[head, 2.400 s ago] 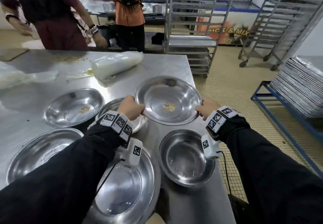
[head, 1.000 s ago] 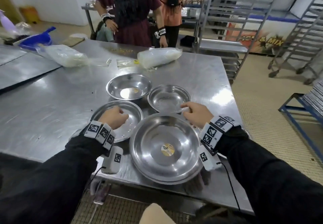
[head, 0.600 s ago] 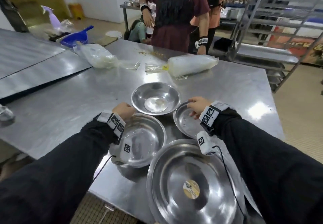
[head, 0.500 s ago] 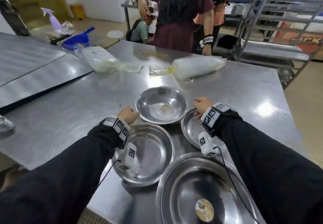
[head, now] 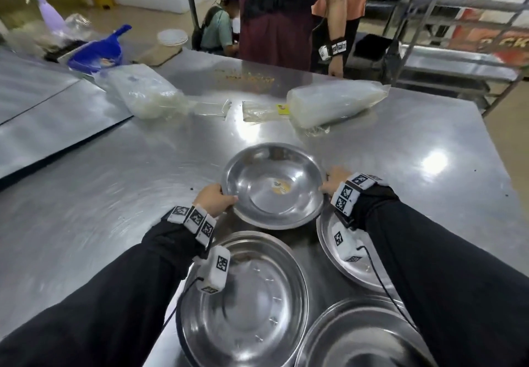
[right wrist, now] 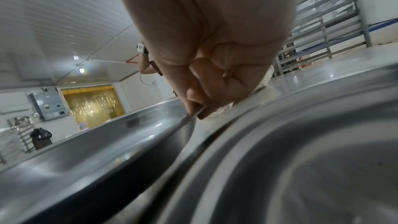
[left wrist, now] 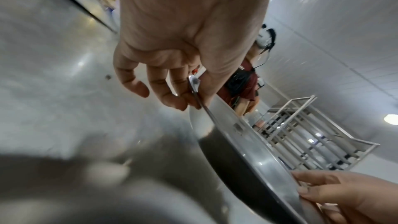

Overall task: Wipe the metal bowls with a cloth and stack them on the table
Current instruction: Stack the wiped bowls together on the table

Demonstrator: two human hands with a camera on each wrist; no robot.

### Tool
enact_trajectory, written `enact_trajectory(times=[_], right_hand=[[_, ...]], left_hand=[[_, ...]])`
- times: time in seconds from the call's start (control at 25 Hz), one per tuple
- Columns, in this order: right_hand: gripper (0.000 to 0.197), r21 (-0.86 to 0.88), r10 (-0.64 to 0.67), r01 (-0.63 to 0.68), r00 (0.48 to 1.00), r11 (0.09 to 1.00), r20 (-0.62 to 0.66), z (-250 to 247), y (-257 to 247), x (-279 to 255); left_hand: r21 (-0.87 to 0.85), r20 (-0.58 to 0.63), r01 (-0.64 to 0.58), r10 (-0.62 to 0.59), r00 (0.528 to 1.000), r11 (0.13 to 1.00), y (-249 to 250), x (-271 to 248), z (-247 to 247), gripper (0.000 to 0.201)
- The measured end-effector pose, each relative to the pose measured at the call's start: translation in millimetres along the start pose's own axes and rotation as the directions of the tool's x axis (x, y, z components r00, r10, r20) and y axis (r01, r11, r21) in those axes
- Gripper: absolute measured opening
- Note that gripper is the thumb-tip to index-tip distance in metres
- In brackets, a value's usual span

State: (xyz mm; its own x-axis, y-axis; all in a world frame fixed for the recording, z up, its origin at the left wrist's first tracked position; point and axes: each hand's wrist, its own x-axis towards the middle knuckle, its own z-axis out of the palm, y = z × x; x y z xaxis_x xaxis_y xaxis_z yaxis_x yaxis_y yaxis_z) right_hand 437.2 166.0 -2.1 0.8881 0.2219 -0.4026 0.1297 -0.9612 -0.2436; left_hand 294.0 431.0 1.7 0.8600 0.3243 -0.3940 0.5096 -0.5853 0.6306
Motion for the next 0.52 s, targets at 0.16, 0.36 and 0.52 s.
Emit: enact_trajectory(times=[0.16, 0.36, 0.52], right_hand=[[0.014, 0.306, 0.006, 0.018, 0.997, 0.952, -0.076, -40, -16, -36], [0.018, 0.469, 0.022, 0.128, 0.953, 0.874, -0.302, -75, -6, -92], [0.021, 0.507, 0.012, 0.191, 0.929, 0.84, -0.37, -96, 18, -153]], left_hand=[[-0.076, -0.129, -0.099, 0.088, 0.988, 0.992, 26, -15, -15, 0.013], [-0.134, -0.243, -0.236, 0.199, 0.949, 0.962, 73, -71, -31, 0.014], [-0.158, -0.299, -0.268, 0.212, 0.93, 0.95, 100, -130, -26, 0.023]])
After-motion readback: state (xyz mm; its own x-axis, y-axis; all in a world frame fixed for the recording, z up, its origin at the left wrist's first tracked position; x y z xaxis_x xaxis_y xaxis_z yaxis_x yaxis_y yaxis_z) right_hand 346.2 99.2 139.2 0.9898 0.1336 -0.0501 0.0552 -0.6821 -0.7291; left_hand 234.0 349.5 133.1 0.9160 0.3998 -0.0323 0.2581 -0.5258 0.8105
